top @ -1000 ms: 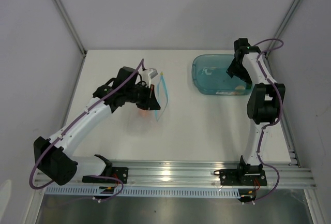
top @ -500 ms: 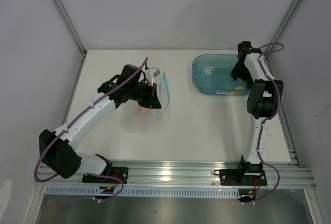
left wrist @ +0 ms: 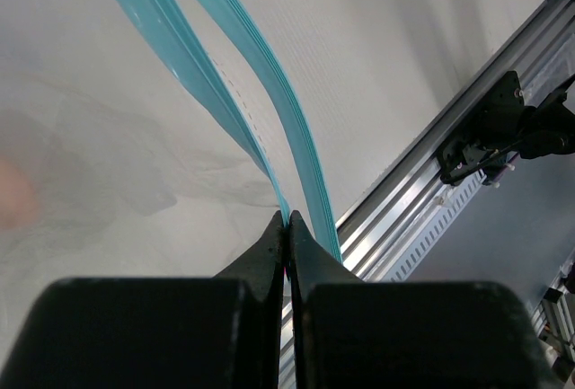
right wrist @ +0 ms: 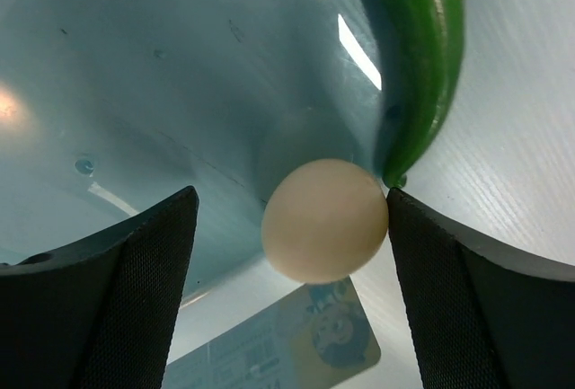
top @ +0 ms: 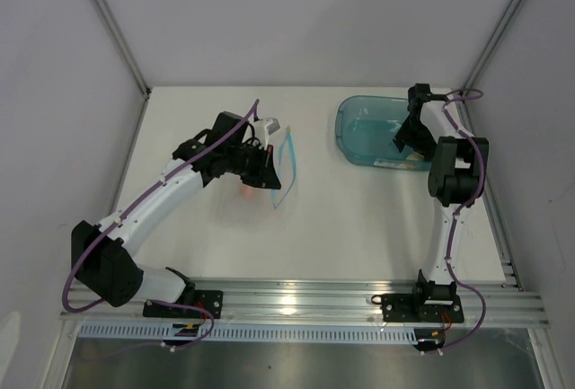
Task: Place the food in the zip-top bag and seal the zipper
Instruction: Pick up the fake food from the bin.
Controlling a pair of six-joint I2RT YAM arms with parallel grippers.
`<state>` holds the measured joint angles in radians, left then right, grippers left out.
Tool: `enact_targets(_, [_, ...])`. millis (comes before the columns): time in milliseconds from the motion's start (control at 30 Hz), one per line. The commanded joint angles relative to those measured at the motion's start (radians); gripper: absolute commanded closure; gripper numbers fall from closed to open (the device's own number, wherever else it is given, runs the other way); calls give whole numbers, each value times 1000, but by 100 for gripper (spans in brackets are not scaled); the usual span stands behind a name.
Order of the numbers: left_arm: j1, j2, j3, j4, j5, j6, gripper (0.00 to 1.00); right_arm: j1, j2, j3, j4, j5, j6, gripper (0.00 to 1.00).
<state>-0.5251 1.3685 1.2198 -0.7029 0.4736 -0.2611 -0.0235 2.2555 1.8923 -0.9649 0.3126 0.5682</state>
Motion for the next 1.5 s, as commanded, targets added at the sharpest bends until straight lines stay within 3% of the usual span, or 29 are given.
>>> enact_targets(0, [7, -3, 32, 6, 5, 11, 99, 5, -2, -15, 31, -9, 2, 15])
enact_targets(300, [7, -8, 23, 2, 2, 11, 99, 8, 7, -32, 58, -15, -5, 28])
enact_targets(500, [7, -22, 6, 8, 3, 2, 99, 10, -2, -48, 68, -18, -21, 60])
enact_targets(800, [7, -28, -9, 17, 16, -17, 99, 10, -17, -4, 68, -21, -41, 83])
enact_targets(1067, [7, -26, -9, 22, 37, -27, 99, 8, -63, 33, 54, -47, -47, 86])
enact_targets(1467, [7, -31, -19, 34, 80, -46, 99, 14, -158, 11, 63, -110, -82, 99])
